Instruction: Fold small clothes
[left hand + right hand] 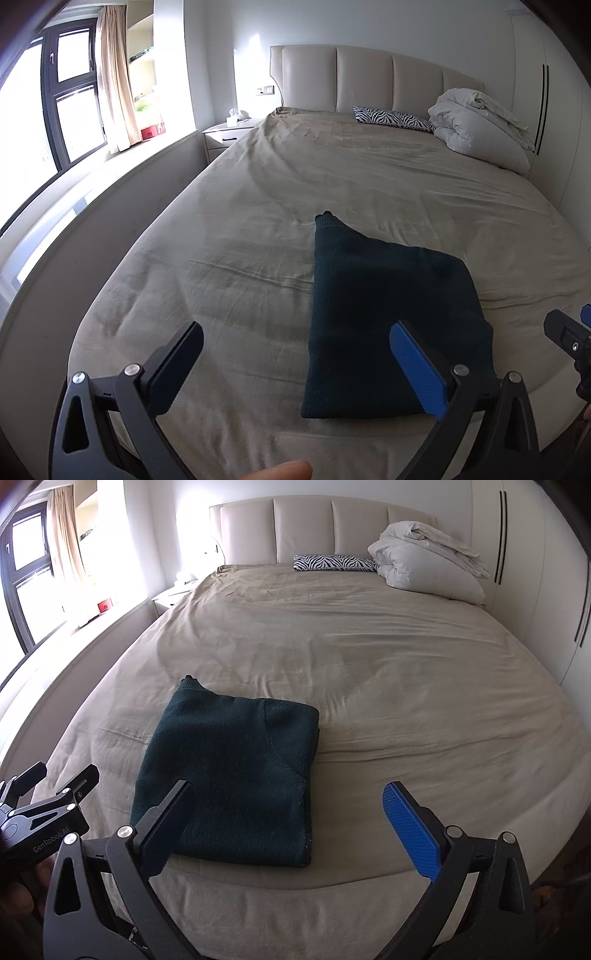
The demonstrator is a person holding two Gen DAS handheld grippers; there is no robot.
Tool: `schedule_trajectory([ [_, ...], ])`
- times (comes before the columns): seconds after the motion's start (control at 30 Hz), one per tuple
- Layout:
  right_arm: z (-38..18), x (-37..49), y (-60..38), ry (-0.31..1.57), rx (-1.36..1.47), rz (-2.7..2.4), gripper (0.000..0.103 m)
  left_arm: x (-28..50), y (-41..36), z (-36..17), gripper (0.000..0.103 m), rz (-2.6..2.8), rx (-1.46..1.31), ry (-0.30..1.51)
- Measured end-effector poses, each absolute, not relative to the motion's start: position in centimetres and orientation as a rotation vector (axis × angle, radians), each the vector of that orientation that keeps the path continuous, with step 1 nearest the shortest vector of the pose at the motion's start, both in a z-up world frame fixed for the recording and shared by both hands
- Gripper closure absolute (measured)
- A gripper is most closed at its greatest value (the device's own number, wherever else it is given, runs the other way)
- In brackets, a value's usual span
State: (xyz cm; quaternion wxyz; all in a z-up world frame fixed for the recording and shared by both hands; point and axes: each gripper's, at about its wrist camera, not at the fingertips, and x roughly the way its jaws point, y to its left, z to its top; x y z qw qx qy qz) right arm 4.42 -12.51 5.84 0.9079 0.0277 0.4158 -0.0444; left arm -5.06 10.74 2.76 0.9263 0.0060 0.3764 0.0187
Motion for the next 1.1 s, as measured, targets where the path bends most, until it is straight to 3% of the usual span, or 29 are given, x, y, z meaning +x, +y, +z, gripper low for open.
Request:
schedule_trajectory([
  [1.1,4.7,4.1,-12.2,0.872,0.072,-0.089,0.0,-5.2,10.6,2.6,0.0,0.039,0.015,0.773],
])
